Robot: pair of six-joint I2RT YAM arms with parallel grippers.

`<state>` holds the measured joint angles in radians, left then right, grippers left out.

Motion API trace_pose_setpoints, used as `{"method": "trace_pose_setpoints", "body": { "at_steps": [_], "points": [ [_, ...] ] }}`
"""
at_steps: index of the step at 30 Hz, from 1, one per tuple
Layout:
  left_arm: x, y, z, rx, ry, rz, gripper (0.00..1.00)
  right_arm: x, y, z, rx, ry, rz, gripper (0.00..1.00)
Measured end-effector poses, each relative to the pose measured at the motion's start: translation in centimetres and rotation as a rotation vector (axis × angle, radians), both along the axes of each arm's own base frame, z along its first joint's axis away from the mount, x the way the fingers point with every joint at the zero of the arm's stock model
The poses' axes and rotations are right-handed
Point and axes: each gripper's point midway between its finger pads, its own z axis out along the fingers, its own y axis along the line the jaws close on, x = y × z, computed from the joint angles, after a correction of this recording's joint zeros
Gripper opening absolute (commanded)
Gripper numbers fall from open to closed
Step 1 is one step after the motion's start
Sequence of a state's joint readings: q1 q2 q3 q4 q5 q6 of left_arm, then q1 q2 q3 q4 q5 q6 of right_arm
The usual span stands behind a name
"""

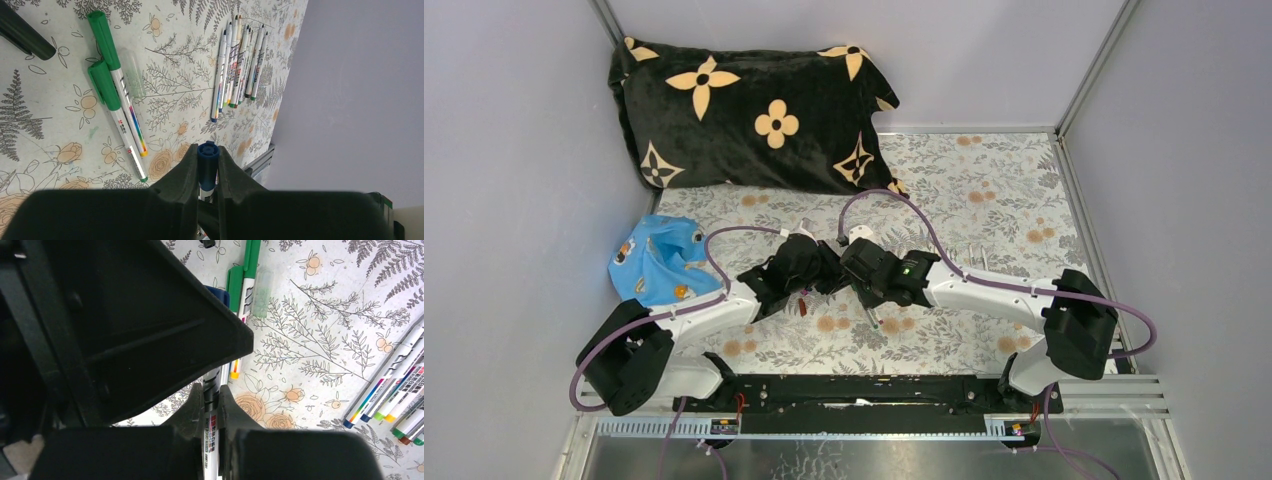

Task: Open the pen caps

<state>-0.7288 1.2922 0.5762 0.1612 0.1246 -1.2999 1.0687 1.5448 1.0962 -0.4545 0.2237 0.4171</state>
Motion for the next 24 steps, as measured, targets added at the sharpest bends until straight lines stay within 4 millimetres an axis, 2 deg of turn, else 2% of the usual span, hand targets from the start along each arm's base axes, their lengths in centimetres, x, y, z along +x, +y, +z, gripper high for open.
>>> {"method": "trace_pose_setpoints", "body": {
  "at_steps": [8, 10, 14, 16, 19, 24],
  "points": [
    [0.8, 0.8, -0.6, 0.030, -0.005, 0.034, 0.00, 0.0, 0.2, -0.6, 0.028, -0.008, 0.000, 0.00],
    [1.6, 1.1, -0.8, 0.034, 0.004, 0.041, 0.00, -0.1, 0.0, -1.0, 0.047, -0.012, -0.006, 0.00],
    [6.3, 4.1, -1.3, 0.088, -0.020, 0.162, 0.00, -2.7, -3.3, -3.1, -0.002, 0.057, -0.005, 0.00],
    [7.7, 5.3, -1.6, 0.112, -0.026, 0.196, 0.00, -3.5, -4.4, -3.6, -0.015, 0.075, -0.009, 0.00],
    [8.3, 5.8, -2.2, 0.153, -0.027, 0.195, 0.00, -4.0, -5.3, -3.7, -0.020, 0.080, -0.023, 0.00],
    [7.9, 6.4, -3.2, 0.211, -0.024, 0.174, 0.00, -2.9, -6.1, -3.3, -0.046, 0.035, -0.066, 0.00]
  ]
}}
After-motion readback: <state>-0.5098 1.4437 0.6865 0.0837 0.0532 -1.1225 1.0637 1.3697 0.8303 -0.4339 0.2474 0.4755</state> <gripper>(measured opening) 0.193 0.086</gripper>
